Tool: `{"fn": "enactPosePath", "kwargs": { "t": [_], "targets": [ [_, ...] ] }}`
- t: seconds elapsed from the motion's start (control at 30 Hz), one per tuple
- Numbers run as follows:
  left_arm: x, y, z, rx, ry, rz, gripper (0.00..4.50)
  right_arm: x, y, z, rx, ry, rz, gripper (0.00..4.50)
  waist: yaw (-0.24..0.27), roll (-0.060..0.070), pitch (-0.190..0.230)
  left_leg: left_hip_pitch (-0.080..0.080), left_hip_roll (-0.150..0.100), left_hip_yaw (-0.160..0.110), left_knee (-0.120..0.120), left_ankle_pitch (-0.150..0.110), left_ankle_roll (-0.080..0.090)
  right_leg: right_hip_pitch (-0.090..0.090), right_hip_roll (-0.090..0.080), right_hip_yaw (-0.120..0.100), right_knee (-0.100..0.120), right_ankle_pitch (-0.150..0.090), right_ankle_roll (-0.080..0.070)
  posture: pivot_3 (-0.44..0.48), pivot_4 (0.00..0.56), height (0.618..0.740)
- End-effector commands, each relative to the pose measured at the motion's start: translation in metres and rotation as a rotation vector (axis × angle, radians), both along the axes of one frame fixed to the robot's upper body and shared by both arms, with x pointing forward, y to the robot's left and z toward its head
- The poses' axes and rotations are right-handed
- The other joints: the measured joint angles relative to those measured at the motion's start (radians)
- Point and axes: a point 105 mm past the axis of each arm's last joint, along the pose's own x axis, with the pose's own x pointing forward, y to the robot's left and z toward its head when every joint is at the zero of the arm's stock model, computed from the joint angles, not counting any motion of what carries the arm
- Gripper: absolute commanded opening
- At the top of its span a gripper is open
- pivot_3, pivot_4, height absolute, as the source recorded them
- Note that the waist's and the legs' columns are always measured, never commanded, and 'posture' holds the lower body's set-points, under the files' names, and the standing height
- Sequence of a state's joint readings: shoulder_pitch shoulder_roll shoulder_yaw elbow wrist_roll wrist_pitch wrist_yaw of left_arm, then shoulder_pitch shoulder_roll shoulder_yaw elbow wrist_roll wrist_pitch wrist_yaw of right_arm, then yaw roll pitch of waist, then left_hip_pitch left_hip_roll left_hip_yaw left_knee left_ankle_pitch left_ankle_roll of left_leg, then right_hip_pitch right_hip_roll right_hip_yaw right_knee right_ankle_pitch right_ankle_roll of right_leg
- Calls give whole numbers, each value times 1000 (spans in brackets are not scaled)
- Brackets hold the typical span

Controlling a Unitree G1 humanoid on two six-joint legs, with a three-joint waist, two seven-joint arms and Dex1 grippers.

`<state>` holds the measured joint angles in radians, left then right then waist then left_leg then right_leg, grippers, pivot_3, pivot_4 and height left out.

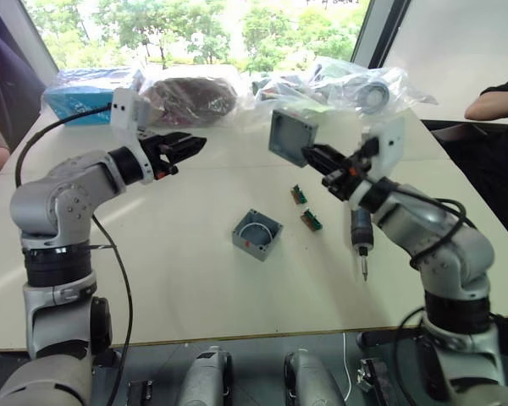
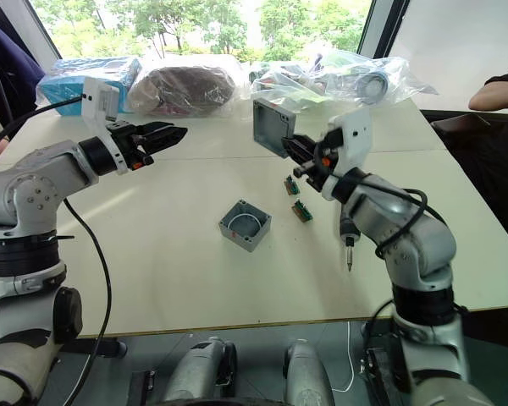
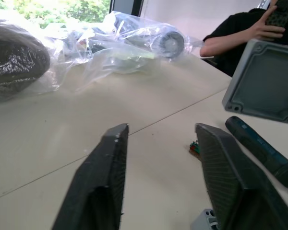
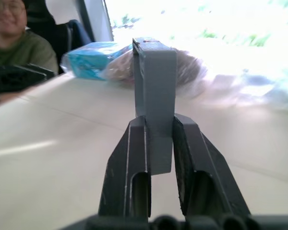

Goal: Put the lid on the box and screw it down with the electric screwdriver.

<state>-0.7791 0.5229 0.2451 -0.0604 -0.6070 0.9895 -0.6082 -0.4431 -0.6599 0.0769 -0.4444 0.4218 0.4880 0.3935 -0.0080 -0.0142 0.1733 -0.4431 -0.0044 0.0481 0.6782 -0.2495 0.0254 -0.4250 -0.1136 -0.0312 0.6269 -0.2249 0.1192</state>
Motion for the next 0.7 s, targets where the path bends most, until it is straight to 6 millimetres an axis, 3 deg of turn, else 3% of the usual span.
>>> {"fn": "enactPosePath", "kwargs": {
  "t": [0.03,0.07,0.2,0.37,0.47,0.7],
  "targets": [
    [0,-12,5,-8,-44,-38,229,-16,11,-8,-280,-278,68,110,-3,-1,0,0,0,0,0,0,0,0,0,0,0,0,1,0,150,740],
    [0,-15,4,-10,-42,-48,20,-15,10,-11,-319,-321,61,110,-3,-1,0,0,0,0,0,0,0,0,0,0,0,0,1,0,150,740],
    [-3,-30,2,-22,-27,-116,20,-19,12,-38,-604,-541,105,110,-5,-1,1,0,0,1,0,1,-1,-1,0,1,1,-1,1,0,150,740],
    [-10,-46,-10,32,26,-215,20,-23,22,-59,-756,-696,191,110,-4,-1,1,0,1,1,0,1,-2,-1,0,1,1,-1,1,0,150,740],
    [-15,-54,-18,74,40,-263,20,-24,27,-72,-800,-727,235,110,-2,-1,1,0,1,0,0,2,-3,0,0,0,1,-1,1,0,150,740],
    [-20,-62,-38,179,56,-306,20,-18,35,-79,-842,-792,225,110,-2,-1,1,1,1,0,0,2,-3,0,0,1,1,-1,1,0,150,740]
  ]
}}
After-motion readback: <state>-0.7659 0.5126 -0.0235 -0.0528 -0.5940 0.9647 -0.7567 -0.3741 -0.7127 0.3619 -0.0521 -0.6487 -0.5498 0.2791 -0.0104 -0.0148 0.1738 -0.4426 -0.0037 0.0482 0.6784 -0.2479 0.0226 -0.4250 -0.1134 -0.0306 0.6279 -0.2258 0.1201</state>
